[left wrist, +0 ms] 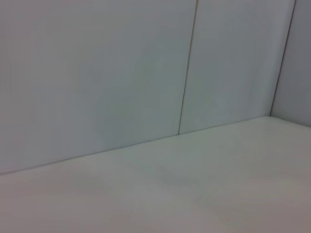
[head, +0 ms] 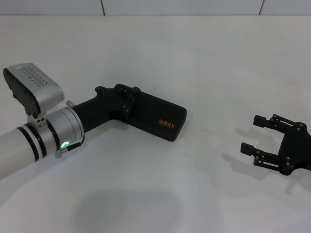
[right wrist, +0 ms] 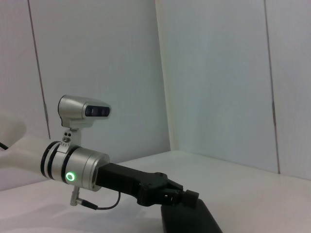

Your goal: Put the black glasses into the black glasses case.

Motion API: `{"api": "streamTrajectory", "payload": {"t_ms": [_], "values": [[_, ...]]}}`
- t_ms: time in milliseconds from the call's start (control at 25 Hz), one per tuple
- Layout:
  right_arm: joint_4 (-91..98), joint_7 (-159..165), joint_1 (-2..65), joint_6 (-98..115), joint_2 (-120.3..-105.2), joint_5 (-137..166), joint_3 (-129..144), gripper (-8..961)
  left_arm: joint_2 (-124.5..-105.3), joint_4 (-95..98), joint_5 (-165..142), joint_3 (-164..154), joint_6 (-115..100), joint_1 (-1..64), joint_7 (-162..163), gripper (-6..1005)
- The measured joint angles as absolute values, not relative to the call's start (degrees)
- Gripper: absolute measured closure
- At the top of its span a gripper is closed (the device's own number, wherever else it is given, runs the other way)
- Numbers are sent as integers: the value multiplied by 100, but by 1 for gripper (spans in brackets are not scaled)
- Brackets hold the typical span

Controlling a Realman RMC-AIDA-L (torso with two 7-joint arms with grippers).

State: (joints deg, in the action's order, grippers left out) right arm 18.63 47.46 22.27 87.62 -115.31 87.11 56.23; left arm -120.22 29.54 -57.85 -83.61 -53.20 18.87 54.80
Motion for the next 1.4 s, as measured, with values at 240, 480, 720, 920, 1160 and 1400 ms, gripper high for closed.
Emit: {"api": "streamTrajectory", "payload": {"t_ms": [240, 480, 720, 920, 1160, 1400], "values": [[1863, 4746, 2214, 8770, -11531, 8710, 5624, 185, -12013, 2941, -5688, -8353, -5544, 1874, 5421, 929], [1863, 4751, 2201, 8801, -11531, 8710, 5606, 185, -11945, 3000, -5514, -8325, -6179, 1854, 5665, 928], [1892, 4753, 2238, 8920, -11530, 8716, 5624, 184, -11476, 3083, -5603, -8316, -7201, 1978, 6395, 927], [2067, 4755, 2227, 9100, -11510, 8739, 5646, 184, -10999, 3095, -5969, -8308, -8036, 2036, 6624, 926], [2128, 4755, 2219, 9149, -11473, 8870, 5711, 184, -10910, 3172, -6785, -8001, -8345, 1911, 6609, 925], [2144, 4744, 2214, 9360, -11471, 9059, 5736, 184, -11109, 3513, -7622, -7543, -8490, 1518, 6557, 882]]}}
